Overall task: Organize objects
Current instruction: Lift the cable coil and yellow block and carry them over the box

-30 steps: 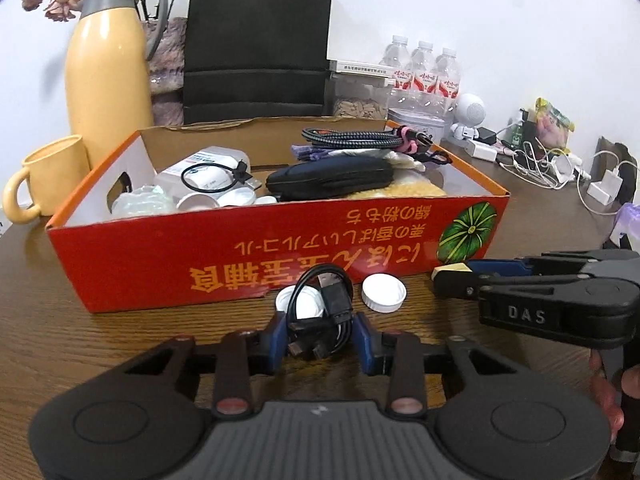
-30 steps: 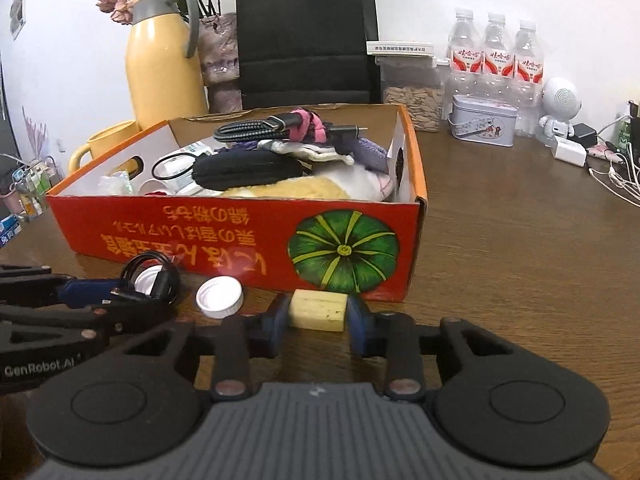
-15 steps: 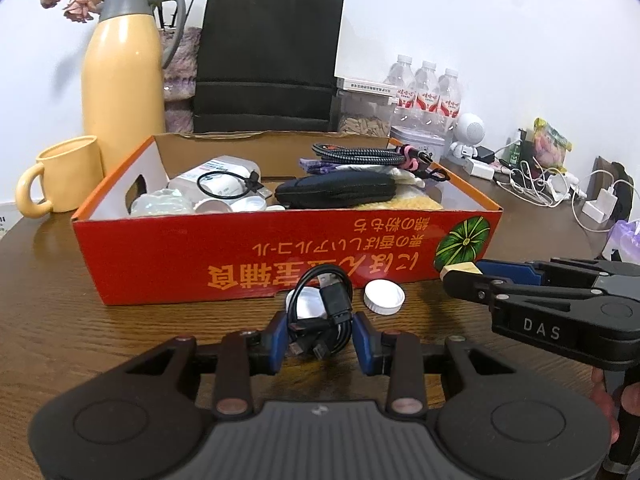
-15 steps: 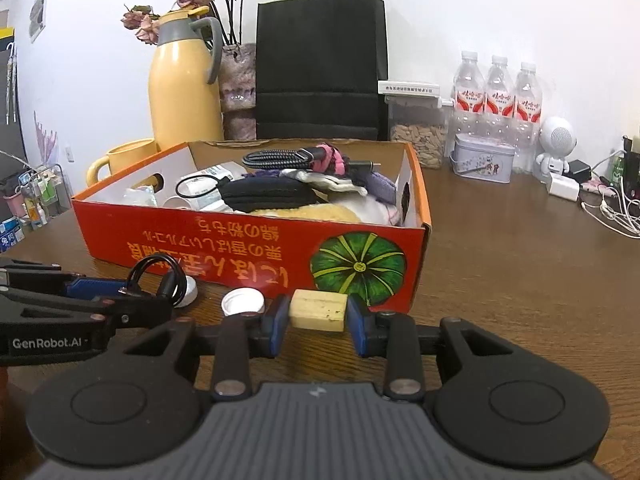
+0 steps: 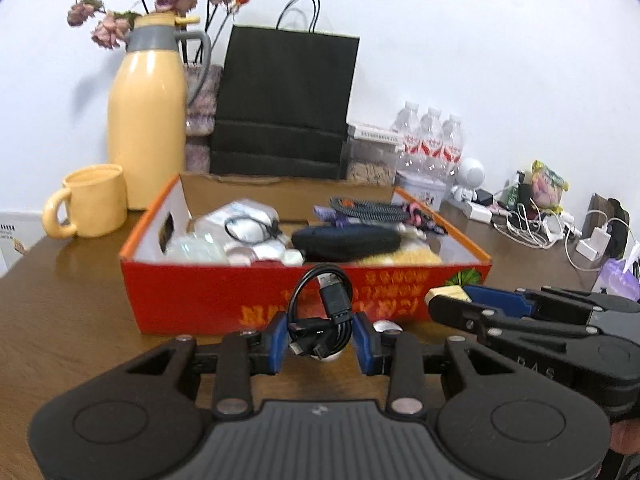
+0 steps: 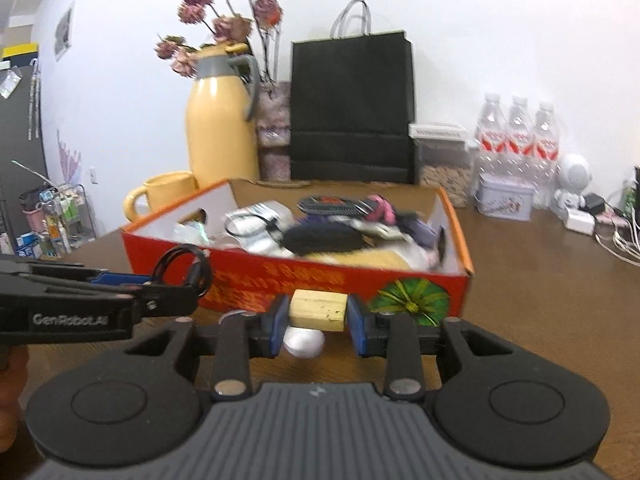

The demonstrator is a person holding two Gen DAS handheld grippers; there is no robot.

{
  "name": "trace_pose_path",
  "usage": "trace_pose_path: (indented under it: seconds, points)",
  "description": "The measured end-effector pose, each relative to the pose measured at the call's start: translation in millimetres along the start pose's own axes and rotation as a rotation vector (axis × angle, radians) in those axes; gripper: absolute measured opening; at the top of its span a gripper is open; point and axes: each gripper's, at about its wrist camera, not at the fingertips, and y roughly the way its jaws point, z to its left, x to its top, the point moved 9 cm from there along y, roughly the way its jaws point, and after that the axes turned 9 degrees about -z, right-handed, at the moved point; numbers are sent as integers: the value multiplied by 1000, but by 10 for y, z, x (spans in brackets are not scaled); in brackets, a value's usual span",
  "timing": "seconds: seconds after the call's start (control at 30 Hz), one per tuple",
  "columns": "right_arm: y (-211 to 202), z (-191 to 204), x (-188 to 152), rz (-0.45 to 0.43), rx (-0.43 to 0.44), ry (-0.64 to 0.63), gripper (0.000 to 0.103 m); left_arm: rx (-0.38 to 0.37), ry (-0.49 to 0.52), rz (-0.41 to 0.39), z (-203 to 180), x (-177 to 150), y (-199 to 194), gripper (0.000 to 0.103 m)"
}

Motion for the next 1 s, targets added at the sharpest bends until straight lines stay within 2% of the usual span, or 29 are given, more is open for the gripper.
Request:
trace_pose_path:
  seconds: [0.47, 0.77, 1.0]
  points:
    - [349, 455, 444, -51, 60, -59, 33, 43, 25, -95, 317, 613, 50, 33]
    - [644, 557, 588, -59, 61, -76, 33, 57, 42, -95, 482, 799, 298, 33]
    - [902, 589, 613, -51, 63, -82, 33, 73, 14, -69, 681, 834, 563, 33]
